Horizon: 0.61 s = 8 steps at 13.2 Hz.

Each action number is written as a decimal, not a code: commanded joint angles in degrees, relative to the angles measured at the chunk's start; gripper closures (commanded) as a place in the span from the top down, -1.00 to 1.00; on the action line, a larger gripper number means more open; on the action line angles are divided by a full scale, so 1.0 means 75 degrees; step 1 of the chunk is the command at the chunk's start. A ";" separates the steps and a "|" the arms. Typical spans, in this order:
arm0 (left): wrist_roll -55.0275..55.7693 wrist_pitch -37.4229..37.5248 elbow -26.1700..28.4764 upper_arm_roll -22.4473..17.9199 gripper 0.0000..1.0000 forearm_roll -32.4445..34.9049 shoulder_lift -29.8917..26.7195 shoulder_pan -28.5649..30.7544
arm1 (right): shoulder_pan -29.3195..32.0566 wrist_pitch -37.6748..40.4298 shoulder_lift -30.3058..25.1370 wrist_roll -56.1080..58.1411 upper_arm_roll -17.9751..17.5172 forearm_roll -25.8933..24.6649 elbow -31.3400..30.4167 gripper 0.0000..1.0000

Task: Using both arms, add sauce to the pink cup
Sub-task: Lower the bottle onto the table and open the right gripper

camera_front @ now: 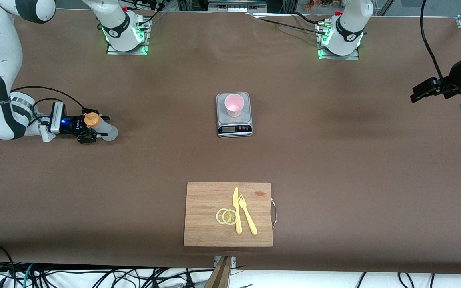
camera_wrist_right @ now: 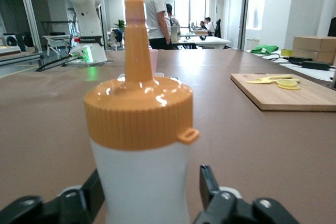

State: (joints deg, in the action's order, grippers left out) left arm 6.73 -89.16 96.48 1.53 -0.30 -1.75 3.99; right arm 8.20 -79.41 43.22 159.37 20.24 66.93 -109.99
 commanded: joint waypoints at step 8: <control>-0.0018 0.0170 -0.0102 0.0031 1.00 -0.0054 -0.0012 0.0147 | 0.0758 -0.2429 -0.2104 -0.1100 0.0043 -0.1517 -0.1318 1.00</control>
State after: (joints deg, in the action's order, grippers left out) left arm 6.73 -88.97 96.45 1.53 -0.30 -1.76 4.45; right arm 13.30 -93.13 34.08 154.56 20.96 58.03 -115.20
